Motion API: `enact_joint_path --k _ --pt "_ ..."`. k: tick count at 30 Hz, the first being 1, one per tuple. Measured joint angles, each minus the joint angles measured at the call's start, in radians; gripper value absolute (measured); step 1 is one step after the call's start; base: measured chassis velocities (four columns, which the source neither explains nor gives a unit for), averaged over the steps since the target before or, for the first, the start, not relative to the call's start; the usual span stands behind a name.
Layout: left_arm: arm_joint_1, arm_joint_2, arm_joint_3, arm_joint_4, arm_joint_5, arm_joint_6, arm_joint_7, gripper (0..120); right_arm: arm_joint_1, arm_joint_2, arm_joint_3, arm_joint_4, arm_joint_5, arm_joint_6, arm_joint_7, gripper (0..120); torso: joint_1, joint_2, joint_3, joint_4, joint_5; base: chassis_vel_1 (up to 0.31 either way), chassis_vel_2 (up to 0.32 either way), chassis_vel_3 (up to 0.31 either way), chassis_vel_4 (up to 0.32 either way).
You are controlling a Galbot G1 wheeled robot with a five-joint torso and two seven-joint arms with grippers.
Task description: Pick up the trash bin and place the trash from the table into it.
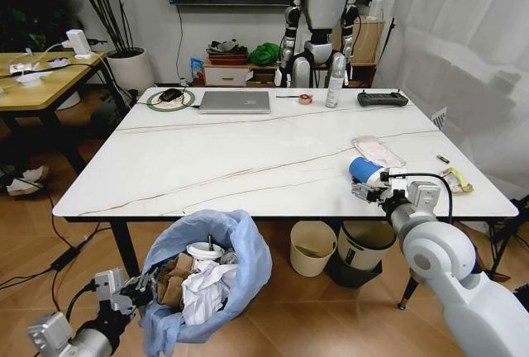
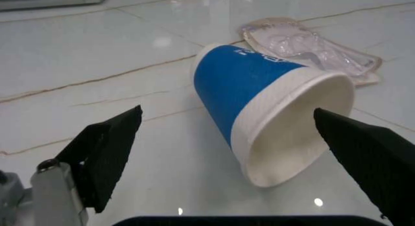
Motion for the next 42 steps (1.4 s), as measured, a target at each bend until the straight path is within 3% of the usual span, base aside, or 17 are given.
enact_joint_path --k 4,7,13,14,16,22,26,36,42 --pt "0.001 -0.003 -0.001 -0.002 0.001 0.0 0.0 0 0.014 0.004 -0.006 -0.021 0.008 0.02 -0.035 86 0.0 0.0 0.0 0.0 -0.0001 0.0 0.0 0.0 0.0" --pt "0.002 -0.009 -0.003 -0.003 0.003 -0.001 0.0 0 0.027 0.009 -0.022 -0.047 0.009 0.039 -0.059 69 0.0 0.0 0.0 0.0001 -0.0002 0.0 0.0 0.0 0.0" --pt "0.003 -0.014 -0.003 -0.002 0.004 -0.001 0.0 0 0.037 0.013 -0.038 -0.062 0.002 0.048 -0.072 52 0.0 0.0 0.0 0.0001 -0.0001 0.0 0.0 0.0 0.0" --pt "0.002 -0.015 -0.004 -0.003 0.004 -0.001 0.0 0 0.04 0.013 -0.042 -0.067 -0.001 0.051 -0.077 45 0.0 0.0 0.0 0.0001 -0.0001 0.0 0.0 0.0 0.0" --pt "0.002 -0.015 -0.004 -0.002 0.004 -0.001 0.0 0 0.04 0.014 -0.044 -0.069 -0.003 0.052 -0.079 43 0.0 0.0 0.0 0.0001 -0.0002 0.0 0.0 0.0 0.0" --pt "0.003 -0.014 -0.008 -0.002 0.003 -0.001 0.0 0 0.041 0.015 -0.049 -0.082 -0.016 0.065 -0.098 15 0.0 0.0 0.0 0.0 -0.0001 0.0 0.0 0.0 0.0" --pt "0.0 -0.013 -0.009 -0.002 0.001 -0.001 -0.001 0 0.042 0.012 -0.055 -0.08 -0.021 0.08 -0.112 4 0.0 0.0 0.0 0.0 -0.0001 0.0 0.0 0.0 0.0" --pt "0.0 -0.016 -0.004 -0.001 0.001 -0.001 -0.003 0 0.041 -0.002 -0.057 -0.058 -0.02 0.107 -0.145 0 0.0 0.0 0.0 0.0 0.0001 0.0 0.0 0.0 0.0" --pt "0.013 -0.016 0.001 0.005 0.006 -0.001 -0.006 0 0.046 -0.088 -0.094 0.146 0.08 0.153 -0.257 0 0.0 0.0 0.0 0.0 -0.0005 0.0 0.0 0.0 0.0"
